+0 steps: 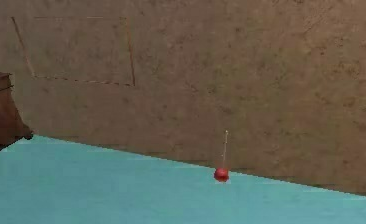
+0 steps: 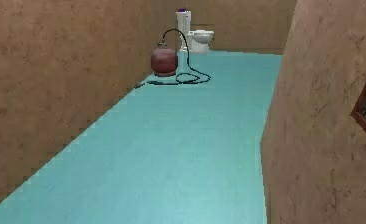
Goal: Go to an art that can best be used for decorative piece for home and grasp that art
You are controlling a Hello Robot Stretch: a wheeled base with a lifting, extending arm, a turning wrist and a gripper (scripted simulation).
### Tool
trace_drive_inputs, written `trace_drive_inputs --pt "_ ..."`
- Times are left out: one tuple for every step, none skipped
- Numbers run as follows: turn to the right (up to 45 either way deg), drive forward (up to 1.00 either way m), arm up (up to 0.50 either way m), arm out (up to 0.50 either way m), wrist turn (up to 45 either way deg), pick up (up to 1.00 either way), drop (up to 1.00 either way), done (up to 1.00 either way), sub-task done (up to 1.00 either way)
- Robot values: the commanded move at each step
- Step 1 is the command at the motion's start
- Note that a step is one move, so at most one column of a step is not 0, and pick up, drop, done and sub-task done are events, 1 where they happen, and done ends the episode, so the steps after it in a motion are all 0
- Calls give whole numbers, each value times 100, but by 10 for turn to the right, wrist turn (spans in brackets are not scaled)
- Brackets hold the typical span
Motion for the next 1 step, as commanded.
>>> trace_drive_inputs --pt "150 0 0 0 0 0 0 0 0"
